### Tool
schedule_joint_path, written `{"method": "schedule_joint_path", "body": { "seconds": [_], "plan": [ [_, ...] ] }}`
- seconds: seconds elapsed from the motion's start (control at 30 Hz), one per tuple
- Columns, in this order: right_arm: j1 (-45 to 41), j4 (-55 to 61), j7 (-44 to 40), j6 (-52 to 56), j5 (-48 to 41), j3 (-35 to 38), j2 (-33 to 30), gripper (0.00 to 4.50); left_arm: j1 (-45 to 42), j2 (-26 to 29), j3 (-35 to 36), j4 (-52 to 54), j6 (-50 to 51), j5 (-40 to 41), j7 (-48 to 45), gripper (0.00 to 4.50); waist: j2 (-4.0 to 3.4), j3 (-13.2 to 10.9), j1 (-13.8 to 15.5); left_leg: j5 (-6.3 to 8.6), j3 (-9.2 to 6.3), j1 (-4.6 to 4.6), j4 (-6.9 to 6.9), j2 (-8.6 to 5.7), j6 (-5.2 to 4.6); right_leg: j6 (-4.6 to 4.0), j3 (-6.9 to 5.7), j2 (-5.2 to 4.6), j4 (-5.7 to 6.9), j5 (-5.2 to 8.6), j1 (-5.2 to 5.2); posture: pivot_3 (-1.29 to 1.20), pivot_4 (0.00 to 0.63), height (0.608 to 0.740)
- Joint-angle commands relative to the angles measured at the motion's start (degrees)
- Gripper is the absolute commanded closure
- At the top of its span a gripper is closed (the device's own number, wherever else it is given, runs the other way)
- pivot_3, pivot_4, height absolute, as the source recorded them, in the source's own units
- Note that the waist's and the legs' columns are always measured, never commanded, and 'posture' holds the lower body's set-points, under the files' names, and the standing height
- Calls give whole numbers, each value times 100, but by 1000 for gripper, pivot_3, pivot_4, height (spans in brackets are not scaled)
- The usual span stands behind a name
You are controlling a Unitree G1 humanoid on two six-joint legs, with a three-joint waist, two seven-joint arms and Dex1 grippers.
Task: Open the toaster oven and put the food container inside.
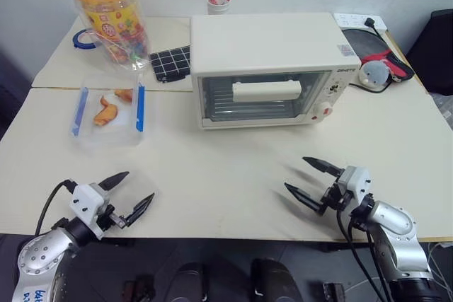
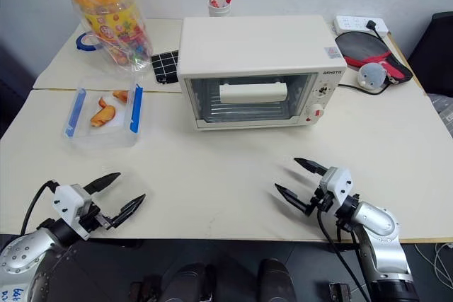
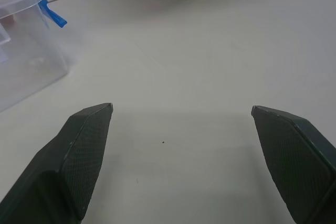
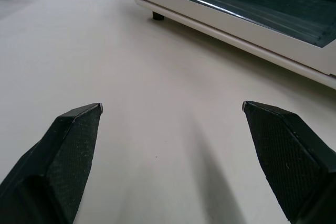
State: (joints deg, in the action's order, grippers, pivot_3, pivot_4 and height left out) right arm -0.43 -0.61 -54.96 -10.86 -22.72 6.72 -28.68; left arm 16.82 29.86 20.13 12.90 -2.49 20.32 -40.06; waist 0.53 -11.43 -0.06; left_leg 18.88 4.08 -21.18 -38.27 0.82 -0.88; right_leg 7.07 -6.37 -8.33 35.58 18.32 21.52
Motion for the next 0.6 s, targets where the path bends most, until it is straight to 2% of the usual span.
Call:
{"method": "schedule_joint_path", "body": {
  "seconds": [0.03, 0.1, 0.23, 0.27, 0.37, 0.6],
  "plan": [
    [-59, 388, 13, 171, -240, 118, -82, 26, 93, 82, 15, 495, 265, 341, -112, 0, 0, 0, 0, 0, 0, 0, 0, 0, 0, 0, 1, 0, 0, 0, 0, 0, 150, 740],
    [-176, 648, 98, 440, -454, 215, -114, 26, -33, 124, 55, 768, 795, 840, -102, 0, -1, -1, -1, 0, 0, 0, 0, 0, 0, 0, 2, -1, 0, 0, 0, 0, 150, 740],
    [-744, 1011, 310, 1419, -1037, 470, -412, 26, -734, 458, 383, 1003, 1896, 2595, -459, 0, -4, -3, -1, -2, -8, -2, -12, 1, 3, -1, 3, -13, 1, 0, 2, 0, 150, 740],
    [-923, 1016, 393, 1708, -1150, 494, -495, 26, -1013, 498, 363, 932, 1703, 2393, -454, 0, -4, -2, 2, -2, -10, -1, -17, 1, 4, -1, 5, -14, 1, 0, 1, 0, 150, 740],
    [-1417, 990, 463, 2353, -1355, 421, -646, 26, -1542, 638, 196, 942, 1899, 2483, -530, 0, -5, -1, 4, -3, -17, -2, -15, -1, 5, -1, -2, -3, 4, 0, -4, 0, 150, 740],
    [-2185, 592, 667, 2521, -1196, 323, -345, 26, -1805, 688, -29, 1146, 2243, 2629, -690, 0, -6, -2, -11, -3, -1, -11, -3, -2, 5, -1, -12, 9, -6, 0, 2, 0, 150, 740]
  ]
}}
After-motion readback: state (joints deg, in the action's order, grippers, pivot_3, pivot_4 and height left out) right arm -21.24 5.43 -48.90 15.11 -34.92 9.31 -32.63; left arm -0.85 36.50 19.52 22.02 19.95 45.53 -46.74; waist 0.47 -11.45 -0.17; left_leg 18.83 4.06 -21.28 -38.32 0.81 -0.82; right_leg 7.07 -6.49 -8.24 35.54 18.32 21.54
